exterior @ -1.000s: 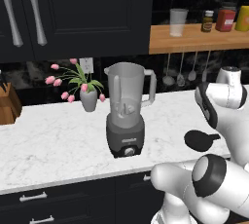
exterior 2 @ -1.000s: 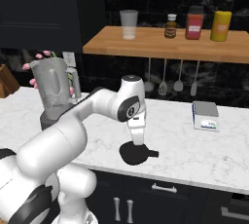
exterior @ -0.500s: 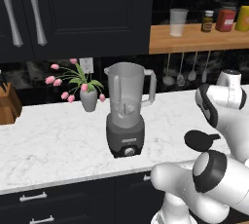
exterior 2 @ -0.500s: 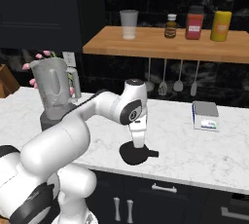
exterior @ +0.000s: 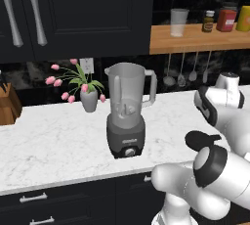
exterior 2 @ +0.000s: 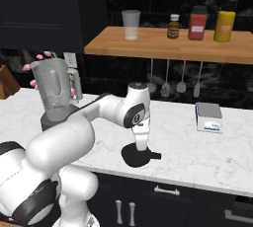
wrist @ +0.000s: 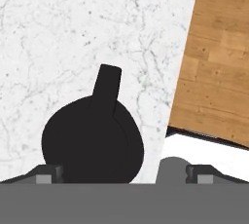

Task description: Close the lid blender by securely placing the lid on top.

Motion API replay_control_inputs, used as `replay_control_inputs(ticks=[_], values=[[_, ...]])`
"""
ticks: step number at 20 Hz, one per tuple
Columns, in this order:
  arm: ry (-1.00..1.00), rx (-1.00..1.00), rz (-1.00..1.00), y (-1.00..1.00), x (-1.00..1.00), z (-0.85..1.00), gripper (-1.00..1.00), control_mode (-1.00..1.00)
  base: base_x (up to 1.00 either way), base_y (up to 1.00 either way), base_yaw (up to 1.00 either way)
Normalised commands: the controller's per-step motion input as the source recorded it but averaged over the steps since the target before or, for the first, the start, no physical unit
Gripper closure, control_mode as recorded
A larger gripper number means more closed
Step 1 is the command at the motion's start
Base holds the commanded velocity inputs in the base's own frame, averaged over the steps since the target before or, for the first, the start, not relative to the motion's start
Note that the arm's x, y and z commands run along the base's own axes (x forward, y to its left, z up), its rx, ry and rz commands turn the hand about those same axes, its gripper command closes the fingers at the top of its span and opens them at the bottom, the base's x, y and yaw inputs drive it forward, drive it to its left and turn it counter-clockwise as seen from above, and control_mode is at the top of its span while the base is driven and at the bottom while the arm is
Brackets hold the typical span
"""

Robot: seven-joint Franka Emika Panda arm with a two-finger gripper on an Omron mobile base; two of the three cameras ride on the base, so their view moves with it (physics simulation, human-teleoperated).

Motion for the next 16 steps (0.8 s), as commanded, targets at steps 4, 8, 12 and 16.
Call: replay_control_inputs(ticks=[4, 8, 12, 16], values=[[0.0, 0.03, 0.0, -0.26, 0.05, -0.22, -1.0, -1.0, 0.0, 0.0, 0.0], [0.0, 0.02, 0.0, -0.27, 0.0, -0.21, -1.0, -1.0, 0.0, 0.0, 0.0], [0.0, 0.02, 0.0, -0.19, 0.0, -0.19, -1.0, -1.0, 0.0, 0.0, 0.0], [0.0, 0.01, 0.0, -0.08, 0.02, -0.19, -1.0, -1.0, 0.0, 0.0, 0.0]])
